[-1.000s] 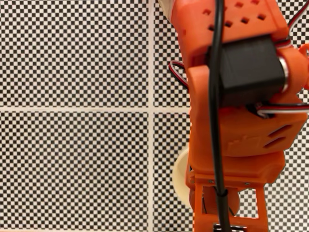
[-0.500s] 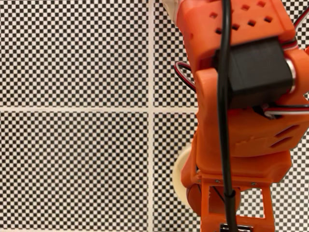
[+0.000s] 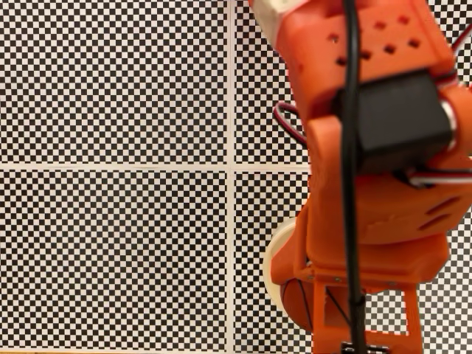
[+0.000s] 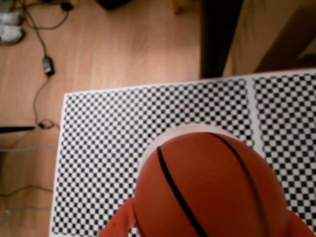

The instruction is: Grasp basketball and place into cup.

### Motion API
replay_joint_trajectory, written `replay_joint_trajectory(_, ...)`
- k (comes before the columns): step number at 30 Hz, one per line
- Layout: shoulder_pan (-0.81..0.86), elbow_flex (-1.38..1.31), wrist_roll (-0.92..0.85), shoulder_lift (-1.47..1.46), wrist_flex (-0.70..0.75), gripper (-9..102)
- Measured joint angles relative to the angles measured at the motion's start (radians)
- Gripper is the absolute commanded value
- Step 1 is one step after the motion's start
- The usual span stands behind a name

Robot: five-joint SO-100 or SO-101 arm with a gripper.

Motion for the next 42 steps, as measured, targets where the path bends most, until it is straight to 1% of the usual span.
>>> replay_joint_trajectory(7, -0.003, -0.029, 0.011, -0.017, 0.0, 38)
replay_joint_trajectory(13, -0.018, -0.031, 0.014, -0.017, 0.011, 33)
replay_joint_trajectory(21, 0.043, -0.037, -0.012, 0.086, 0.158, 24)
replay_joint_trajectory(27, 0.129, -0.04, -0.1, 0.252, 0.336, 21)
replay_joint_trajectory(30, 0.17, -0.029, -0.141, 0.353, 0.388, 21)
replay_joint_trajectory(36, 0.288, 0.216, -0.207, 0.67, 0.393, 19)
replay_joint_trajectory(38, 0.311, 0.356, -0.235, 0.824, 0.345, 17)
replay_joint_trajectory(42, 0.367, 0.712, -0.259, 1.172, 0.193, 15)
